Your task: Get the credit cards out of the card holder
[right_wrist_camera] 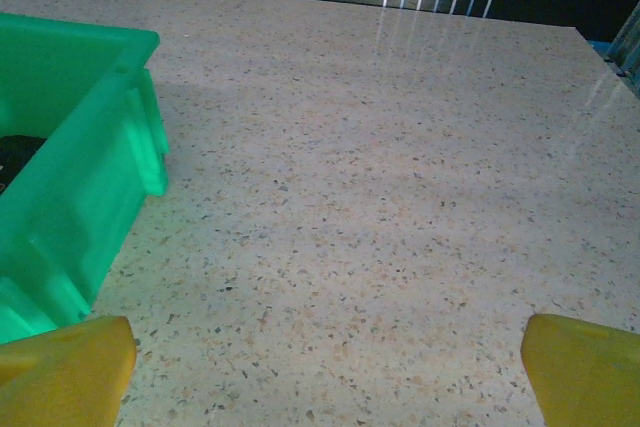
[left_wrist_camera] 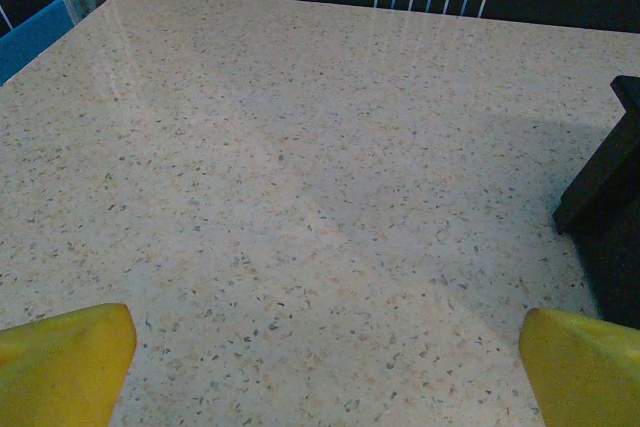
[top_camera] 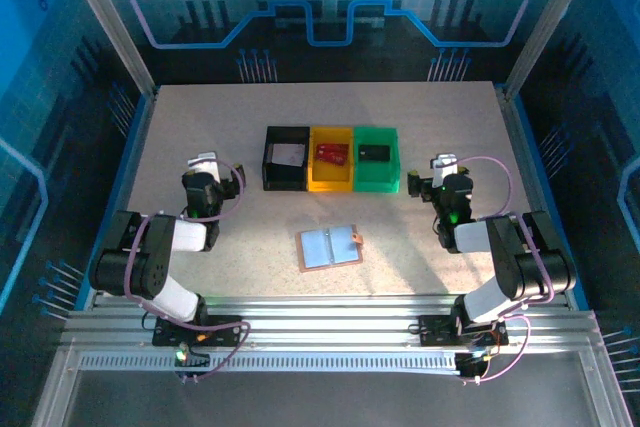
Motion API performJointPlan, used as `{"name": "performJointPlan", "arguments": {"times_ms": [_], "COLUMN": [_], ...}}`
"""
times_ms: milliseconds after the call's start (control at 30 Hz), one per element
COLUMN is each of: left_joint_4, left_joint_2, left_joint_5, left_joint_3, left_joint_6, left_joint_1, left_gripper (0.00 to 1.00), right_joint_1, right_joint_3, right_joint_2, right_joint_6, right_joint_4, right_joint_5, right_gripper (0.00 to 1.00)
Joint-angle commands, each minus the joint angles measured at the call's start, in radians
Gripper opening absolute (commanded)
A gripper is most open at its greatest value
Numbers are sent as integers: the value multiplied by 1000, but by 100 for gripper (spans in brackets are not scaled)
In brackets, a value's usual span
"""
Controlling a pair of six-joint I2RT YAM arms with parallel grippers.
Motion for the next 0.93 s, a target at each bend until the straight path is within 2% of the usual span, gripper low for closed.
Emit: {"name": "performJointPlan", "arguments": {"times_ms": [0, 667, 900], "left_joint_4": [30, 30, 30], "left_joint_2": [-2, -2, -2], "left_joint_5": [25, 26, 25], "left_joint_3": [-7, -8, -8], "left_joint_6": [14, 14, 15], "left_joint_1": [8, 8, 8], "left_gripper": [99, 99, 99], "right_joint_1": [-10, -12, -25], "right_joint_3": [21, 21, 25], "right_joint_2": [6, 6, 4], "right_joint_6": [-2, -1, -2], "right_joint_4": [17, 17, 6], "right_joint_5": [-7, -9, -60], "right_gripper": [100, 100, 100]}}
